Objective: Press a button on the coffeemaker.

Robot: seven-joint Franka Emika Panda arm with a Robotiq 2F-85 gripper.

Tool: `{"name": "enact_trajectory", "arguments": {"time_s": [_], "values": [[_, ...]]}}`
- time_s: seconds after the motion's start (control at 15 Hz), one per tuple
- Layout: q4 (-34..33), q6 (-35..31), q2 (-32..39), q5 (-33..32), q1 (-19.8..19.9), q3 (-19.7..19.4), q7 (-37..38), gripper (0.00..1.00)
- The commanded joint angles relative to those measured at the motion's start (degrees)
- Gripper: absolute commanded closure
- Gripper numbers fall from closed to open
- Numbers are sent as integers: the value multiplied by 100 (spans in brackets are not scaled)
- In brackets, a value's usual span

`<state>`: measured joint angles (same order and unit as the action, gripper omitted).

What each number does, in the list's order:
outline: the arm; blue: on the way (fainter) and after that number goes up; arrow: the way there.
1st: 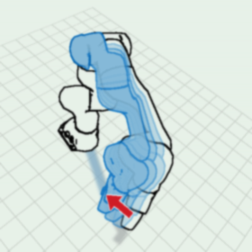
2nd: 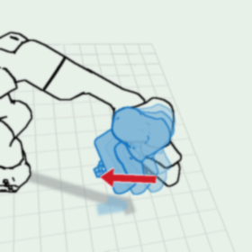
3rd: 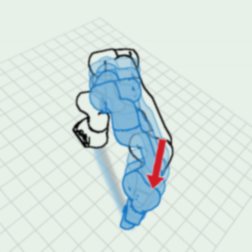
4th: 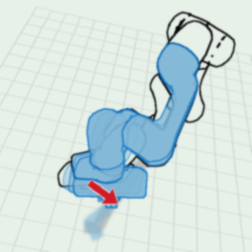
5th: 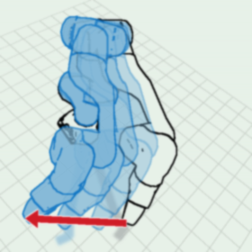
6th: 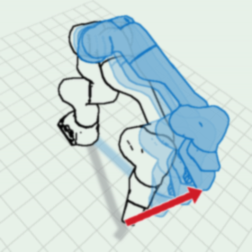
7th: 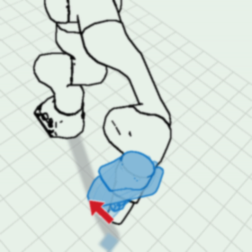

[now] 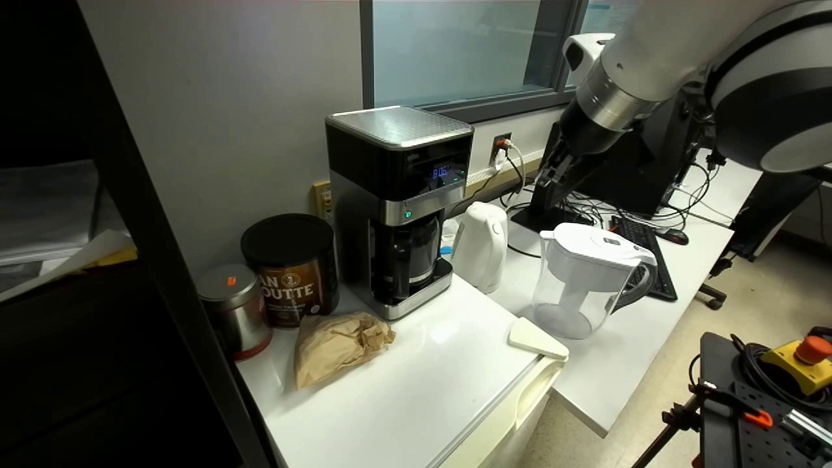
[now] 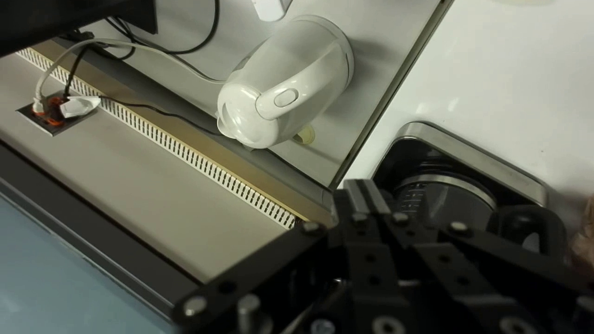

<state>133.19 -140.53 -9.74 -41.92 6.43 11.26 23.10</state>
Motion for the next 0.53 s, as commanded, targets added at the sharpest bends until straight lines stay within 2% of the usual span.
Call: {"name": "enact_trajectory", "arguments": {"time_s": [0.0,0.47], "values": [[-576,-100,657,-425,-244,-142,393,100],[-1269,-369,1430,-576,-655,-450,479,99]]}}
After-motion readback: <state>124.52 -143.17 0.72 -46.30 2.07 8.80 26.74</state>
